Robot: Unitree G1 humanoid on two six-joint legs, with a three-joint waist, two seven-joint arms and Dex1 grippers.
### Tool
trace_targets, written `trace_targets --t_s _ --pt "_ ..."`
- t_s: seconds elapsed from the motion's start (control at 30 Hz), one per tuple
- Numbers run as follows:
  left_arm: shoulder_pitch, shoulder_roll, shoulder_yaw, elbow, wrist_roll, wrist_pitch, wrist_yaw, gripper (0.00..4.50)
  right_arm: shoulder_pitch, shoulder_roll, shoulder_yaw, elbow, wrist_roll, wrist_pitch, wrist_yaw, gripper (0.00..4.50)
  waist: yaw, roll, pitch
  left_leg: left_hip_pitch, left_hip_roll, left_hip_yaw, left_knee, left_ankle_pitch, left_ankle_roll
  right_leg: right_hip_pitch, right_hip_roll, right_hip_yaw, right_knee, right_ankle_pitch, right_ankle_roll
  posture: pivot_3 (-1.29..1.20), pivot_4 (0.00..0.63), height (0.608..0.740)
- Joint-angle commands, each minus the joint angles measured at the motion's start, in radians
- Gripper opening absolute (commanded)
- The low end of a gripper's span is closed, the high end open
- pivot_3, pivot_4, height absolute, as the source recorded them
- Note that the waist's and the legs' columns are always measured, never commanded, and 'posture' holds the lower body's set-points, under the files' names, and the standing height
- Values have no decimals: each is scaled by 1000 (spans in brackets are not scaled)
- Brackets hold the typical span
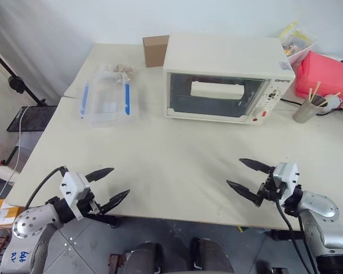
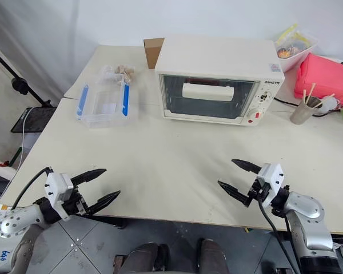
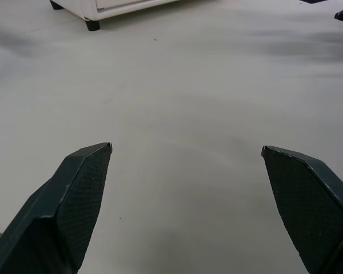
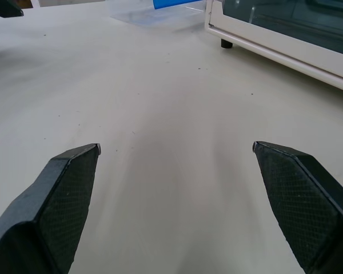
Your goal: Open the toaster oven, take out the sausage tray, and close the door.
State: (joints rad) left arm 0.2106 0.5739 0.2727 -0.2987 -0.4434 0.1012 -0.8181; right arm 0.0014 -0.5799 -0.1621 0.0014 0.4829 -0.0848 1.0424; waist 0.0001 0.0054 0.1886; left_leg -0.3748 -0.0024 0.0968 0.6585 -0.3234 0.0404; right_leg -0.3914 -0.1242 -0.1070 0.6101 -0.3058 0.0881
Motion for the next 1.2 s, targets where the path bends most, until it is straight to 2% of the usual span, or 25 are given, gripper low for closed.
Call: trace_targets --t_s 0.03,0.1,0.3,0.37,0.53,0.63,0.8,1.07,1.2 --pt "-14 0 12 -15 13 -15 27 4467 -20 10 -3 -13 13 2 5 4500 0 0 0 0 0 0 0 0 0 0 0 0 0 0 0 0 150 740" --pt "-26 1 17 -20 -18 5 19 4467 -44 17 -6 -18 28 23 -4 4500 0 0 0 0 0 0 0 0 0 0 0 0 0 0 0 0 150 740" --pt "-124 25 86 -24 -316 179 -71 4467 -226 18 -40 0 90 191 -98 4500 -4 0 0 0 0 0 0 1 0 -1 0 0 2 0 0 0 150 740" --pt "-162 26 95 -21 -349 203 -73 4467 -285 18 -56 32 95 215 -121 4500 -4 0 0 0 0 -1 0 1 0 -1 0 -1 2 0 0 0 150 740" --pt "-199 30 75 -41 -368 224 -107 4467 -407 19 -93 145 104 224 -134 4500 -3 0 0 0 -1 -1 1 1 2 0 0 -2 3 0 1 0 150 740" --pt "-223 -5 47 -67 -362 228 -67 4467 -508 25 -77 192 103 220 -108 4500 -4 0 0 -1 -1 0 1 2 4 0 0 -3 5 1 1 0 150 740" --pt "-227 -27 12 -59 -338 233 -52 4467 -594 68 -48 185 98 216 -90 4500 -8 0 0 0 0 1 3 3 4 0 1 -3 8 1 1 0 150 740" --pt "-254 -60 -20 -29 -316 220 -35 4467 -590 76 -1 87 109 266 -29 4500 -6 1 0 -1 0 1 4 3 4 0 1 -3 9 1 1 0 150 740" --pt "-294 -81 -18 1 -336 242 -8 4467 -505 24 33 30 75 204 91 4500 -20 1 1 -1 2 1 3 3 4 -1 3 -3 9 1 1 0 150 740"
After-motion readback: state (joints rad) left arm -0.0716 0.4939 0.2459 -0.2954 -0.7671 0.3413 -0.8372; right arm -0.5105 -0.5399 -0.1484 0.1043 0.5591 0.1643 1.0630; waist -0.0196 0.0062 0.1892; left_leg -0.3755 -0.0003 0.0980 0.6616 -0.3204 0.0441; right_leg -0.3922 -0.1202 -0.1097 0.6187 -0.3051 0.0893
